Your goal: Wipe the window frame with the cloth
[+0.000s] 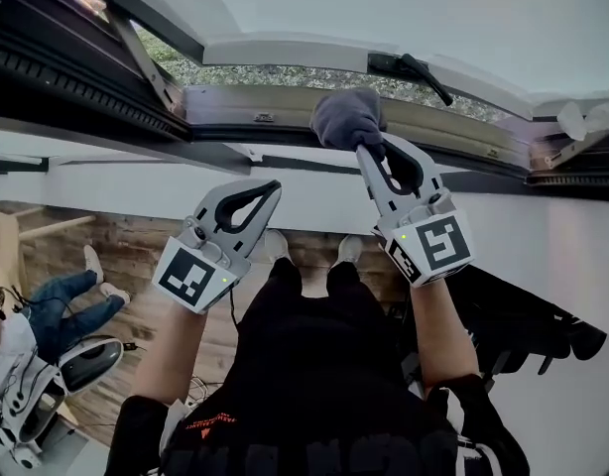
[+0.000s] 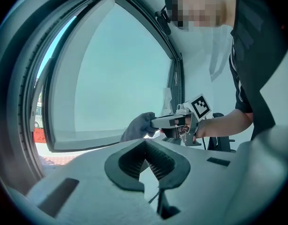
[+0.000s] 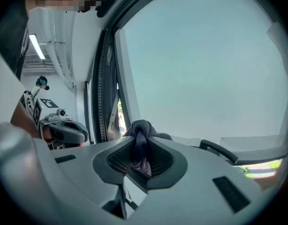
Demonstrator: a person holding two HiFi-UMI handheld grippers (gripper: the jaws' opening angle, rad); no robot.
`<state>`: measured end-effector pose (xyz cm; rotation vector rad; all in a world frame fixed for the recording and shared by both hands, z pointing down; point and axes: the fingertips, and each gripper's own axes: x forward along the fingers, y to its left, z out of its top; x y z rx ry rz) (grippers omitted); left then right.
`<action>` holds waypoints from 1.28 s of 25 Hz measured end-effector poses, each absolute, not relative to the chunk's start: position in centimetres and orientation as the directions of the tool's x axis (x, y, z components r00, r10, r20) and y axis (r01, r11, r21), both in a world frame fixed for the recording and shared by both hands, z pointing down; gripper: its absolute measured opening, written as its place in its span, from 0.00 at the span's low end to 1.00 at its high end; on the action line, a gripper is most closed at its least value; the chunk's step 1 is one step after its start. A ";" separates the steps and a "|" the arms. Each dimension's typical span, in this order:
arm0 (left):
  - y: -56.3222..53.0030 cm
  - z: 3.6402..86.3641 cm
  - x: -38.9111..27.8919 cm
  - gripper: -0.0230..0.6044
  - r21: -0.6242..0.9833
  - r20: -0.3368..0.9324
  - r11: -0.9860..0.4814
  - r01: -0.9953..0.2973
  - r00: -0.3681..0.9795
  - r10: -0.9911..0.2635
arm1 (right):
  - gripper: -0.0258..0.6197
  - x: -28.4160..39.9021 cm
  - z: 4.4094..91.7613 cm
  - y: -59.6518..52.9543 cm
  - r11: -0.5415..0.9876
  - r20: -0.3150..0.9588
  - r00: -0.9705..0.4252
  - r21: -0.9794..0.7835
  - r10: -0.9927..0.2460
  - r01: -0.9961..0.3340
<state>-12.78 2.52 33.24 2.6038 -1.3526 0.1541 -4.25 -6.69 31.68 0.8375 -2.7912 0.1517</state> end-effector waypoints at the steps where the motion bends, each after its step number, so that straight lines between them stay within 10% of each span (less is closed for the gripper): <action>1: 2.6 33.2 -13.4 0.07 0.130 0.185 -0.554 -0.822 0.569 -0.801 | 0.14 -5.3 31.7 -6.4 0.842 0.241 -0.822 -0.036 -0.515 -0.538; 32: 6.0 36.5 -27.1 0.07 0.170 0.232 -0.411 -0.895 0.442 -0.867 | 0.14 -26.4 38.8 -1.0 0.958 0.330 -0.920 -0.116 -0.213 -0.264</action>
